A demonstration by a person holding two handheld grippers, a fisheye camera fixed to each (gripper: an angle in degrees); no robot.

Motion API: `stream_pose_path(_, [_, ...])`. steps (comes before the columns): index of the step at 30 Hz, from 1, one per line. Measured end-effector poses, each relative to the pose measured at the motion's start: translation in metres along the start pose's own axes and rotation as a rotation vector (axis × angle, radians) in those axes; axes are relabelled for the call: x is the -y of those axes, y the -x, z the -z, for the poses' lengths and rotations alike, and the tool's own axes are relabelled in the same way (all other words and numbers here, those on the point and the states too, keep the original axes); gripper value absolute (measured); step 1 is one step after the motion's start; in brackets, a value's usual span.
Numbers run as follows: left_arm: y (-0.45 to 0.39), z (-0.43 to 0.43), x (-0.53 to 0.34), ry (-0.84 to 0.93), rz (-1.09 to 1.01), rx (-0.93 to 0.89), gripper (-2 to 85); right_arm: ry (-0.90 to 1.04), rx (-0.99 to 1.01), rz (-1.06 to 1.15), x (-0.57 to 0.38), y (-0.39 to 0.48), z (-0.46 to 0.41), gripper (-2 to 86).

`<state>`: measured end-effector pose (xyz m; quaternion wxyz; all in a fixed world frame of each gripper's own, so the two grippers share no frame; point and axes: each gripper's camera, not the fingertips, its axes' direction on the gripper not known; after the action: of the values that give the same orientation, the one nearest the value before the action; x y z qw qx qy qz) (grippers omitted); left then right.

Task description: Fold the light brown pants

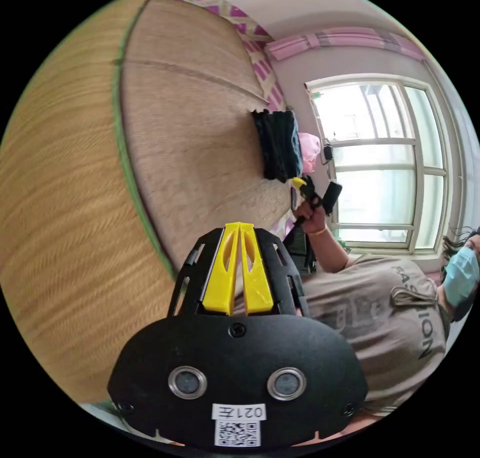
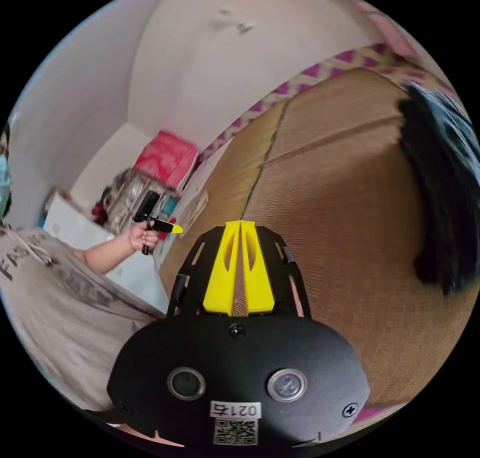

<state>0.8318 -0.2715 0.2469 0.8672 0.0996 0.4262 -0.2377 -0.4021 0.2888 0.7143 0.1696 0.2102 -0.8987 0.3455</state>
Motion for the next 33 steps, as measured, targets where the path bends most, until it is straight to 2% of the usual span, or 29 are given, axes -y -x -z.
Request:
stream_pose_path(4, [0.04, 0.032, -0.133, -0.05, 0.088, 0.098, -0.9, 0.168, 0.107, 0.298, 0.039, 0.138, -0.154, -0.7])
stream_pose_path(8, [0.091, 0.055, -0.257, -0.177, 0.174, 0.211, -0.9, 0.31, 0.22, 0.455, 0.06, 0.262, -0.299, -0.6])
stream_pose_path(11, [0.133, 0.067, -0.327, -0.287, 0.187, 0.159, -0.9, 0.412, 0.242, 0.504, 0.071, 0.355, -0.424, -0.4])
stream_pose_path(13, [0.163, 0.07, -0.366, -0.338, 0.204, 0.093, -0.9, 0.47, 0.168, 0.459, 0.082, 0.404, -0.523, 0.2])
stream_pose_path(16, [0.209, 0.073, -0.424, -0.373, 0.226, 0.012, -0.9, 0.499, 0.11, 0.321, 0.105, 0.428, -0.639, 2.5])
stream_pose_path(20, [0.255, 0.079, -0.498, -0.387, 0.29, 0.03, -0.9, 0.543, 0.077, 0.124, 0.134, 0.422, -0.758, 8.4])
stream_pose_path(22, [0.272, 0.083, -0.529, -0.421, 0.328, 0.018, -0.9, 0.525, 0.114, -0.125, 0.144, 0.397, -0.812, 10.9])
stream_pose_path(25, [0.303, 0.086, -0.574, -0.466, 0.41, -0.017, -0.9, 0.477, 0.103, -0.374, 0.139, 0.368, -0.854, 12.7])
stream_pose_path(28, [0.333, 0.089, -0.614, -0.539, 0.5, -0.041, -0.9, 0.431, 0.083, -0.505, 0.132, 0.352, -0.881, 13.6])
stream_pose_path(33, [0.373, 0.083, -0.663, -0.607, 0.634, -0.048, -0.9, 0.375, 0.193, -0.599, 0.125, 0.348, -0.915, 13.2])
